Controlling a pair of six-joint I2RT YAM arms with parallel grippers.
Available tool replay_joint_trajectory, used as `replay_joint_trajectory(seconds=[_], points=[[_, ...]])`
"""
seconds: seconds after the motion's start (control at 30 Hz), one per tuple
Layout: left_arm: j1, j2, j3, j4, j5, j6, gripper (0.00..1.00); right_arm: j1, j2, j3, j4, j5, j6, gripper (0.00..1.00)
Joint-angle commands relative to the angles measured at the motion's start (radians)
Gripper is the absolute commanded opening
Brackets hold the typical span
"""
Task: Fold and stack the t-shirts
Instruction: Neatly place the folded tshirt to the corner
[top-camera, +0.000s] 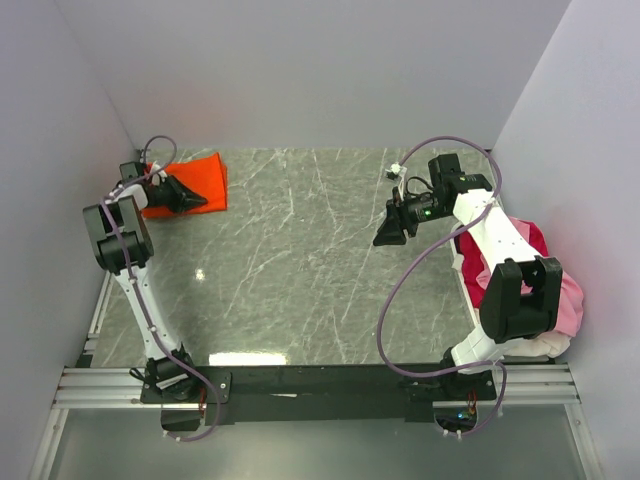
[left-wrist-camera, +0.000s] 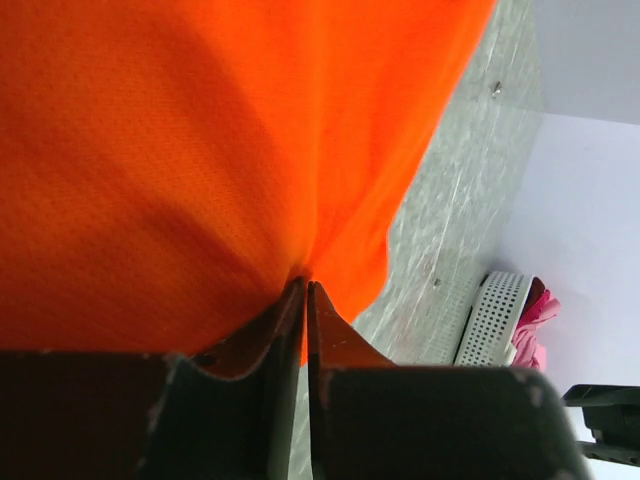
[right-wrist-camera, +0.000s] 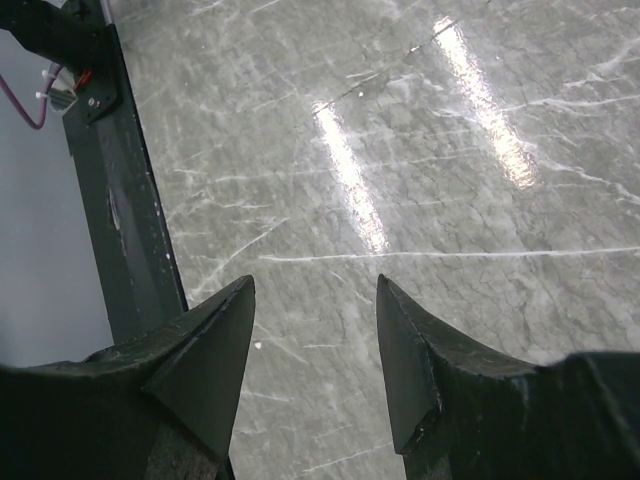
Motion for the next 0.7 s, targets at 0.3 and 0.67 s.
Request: replay_joint_trajectory(seconds=[0.3, 0.67], points=[[0.010, -0.199, 0.037, 0.055, 0.069, 0.014, 0.34, -0.007, -0.029, 0.042, -0.004, -0.016, -0.009, 0.59], [-0.044, -0.883, -0.375, 0.105, -0.497, 0.132, 0.81, -0.019, -0.230, -0.102, 0.316, 0.363, 0.164, 0.70]])
